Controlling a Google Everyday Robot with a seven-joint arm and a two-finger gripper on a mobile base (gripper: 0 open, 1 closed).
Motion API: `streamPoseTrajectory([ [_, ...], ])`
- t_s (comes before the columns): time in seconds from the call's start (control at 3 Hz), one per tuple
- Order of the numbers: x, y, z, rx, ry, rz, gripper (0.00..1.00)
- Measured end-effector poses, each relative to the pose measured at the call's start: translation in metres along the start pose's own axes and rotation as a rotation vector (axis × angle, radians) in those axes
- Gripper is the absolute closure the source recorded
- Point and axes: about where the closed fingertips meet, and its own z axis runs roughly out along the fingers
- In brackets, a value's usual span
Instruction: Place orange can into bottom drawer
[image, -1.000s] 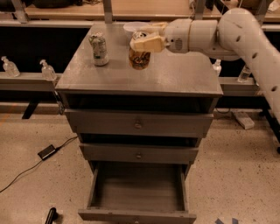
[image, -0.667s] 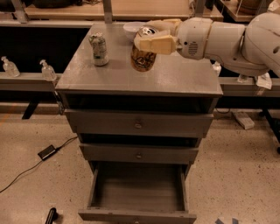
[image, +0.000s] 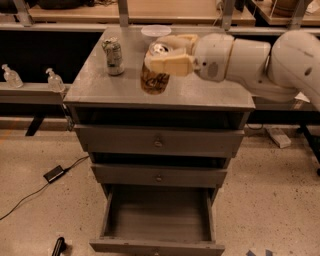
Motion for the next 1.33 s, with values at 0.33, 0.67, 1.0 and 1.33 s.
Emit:
streamPoseTrajectory([
  [0.33, 0.024, 0.062, -0.009, -0.002, -0.105, 0.036, 1.0],
  [0.67, 0.067, 0.135, 0.002, -0.105, -0.156, 0.064, 1.0],
  [1.0, 0.094, 0.179, 0.015, -0.211, -0.121, 0.071, 1.0],
  [1.33, 0.125, 0.151, 0.003, -0.221, -0.092, 0.01, 1.0],
])
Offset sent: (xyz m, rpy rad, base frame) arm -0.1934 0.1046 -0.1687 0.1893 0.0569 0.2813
